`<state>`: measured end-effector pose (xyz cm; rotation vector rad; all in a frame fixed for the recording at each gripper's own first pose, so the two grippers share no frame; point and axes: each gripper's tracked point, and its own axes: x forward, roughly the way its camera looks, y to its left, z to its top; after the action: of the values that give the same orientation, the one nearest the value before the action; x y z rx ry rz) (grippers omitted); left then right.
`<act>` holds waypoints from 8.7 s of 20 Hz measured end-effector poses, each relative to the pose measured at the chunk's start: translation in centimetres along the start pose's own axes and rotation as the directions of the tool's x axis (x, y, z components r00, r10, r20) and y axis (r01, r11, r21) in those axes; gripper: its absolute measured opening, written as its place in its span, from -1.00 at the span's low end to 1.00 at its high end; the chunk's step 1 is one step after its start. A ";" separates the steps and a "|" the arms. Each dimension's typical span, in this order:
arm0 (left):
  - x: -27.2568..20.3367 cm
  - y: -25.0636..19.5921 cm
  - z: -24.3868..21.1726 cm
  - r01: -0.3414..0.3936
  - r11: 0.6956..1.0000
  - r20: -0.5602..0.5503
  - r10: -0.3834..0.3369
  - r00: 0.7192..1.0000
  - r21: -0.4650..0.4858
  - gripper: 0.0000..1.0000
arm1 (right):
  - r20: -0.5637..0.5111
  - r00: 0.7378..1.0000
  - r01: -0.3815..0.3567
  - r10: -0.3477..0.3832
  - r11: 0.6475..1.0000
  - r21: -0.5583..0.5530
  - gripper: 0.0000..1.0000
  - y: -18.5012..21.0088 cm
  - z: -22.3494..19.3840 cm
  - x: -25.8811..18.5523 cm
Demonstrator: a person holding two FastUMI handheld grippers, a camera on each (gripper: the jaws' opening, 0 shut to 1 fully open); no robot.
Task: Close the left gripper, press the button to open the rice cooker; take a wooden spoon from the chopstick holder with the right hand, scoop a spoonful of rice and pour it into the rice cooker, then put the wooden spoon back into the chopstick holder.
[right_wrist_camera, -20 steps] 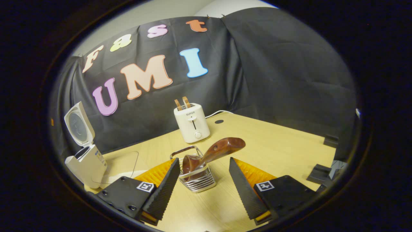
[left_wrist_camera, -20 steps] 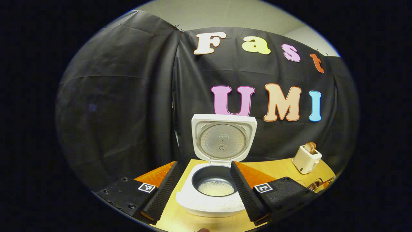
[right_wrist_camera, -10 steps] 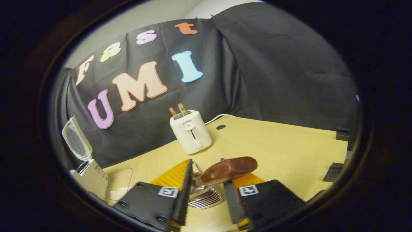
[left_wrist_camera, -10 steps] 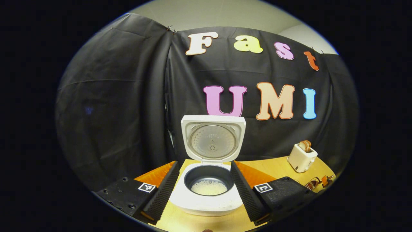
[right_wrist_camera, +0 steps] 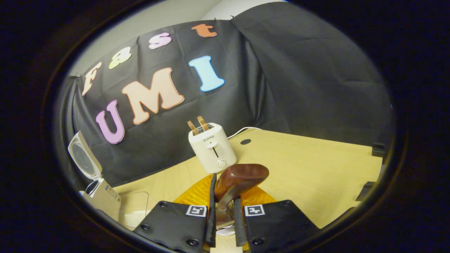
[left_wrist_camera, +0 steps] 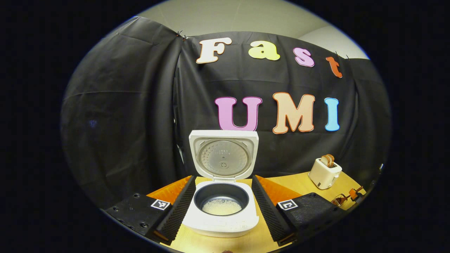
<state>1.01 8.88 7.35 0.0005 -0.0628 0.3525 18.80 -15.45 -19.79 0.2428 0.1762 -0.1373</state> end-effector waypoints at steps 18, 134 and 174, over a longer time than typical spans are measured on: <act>-0.8 2.9 -1.9 -0.034 0.999 -0.014 0.034 0.999 0.010 0.89 | -0.038 0.999 -0.004 0.000 0.993 -0.121 -0.68 3.1 3.7 0.0; -1.5 11.5 -13.7 0.168 0.979 -0.173 -0.186 0.967 -0.114 0.89 | -0.074 0.752 -0.534 0.655 0.539 -0.652 -0.78 61.2 -9.6 -16.3; 1.1 -3.9 -10.5 0.362 0.932 -0.134 -0.363 0.922 -0.030 0.88 | 0.050 0.962 -0.244 0.268 0.927 -0.285 -0.77 21.1 14.3 -7.0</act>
<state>4.04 5.70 -3.02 -0.0168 0.0734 -0.0202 17.52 2.04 -0.07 -0.0215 0.0726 0.1374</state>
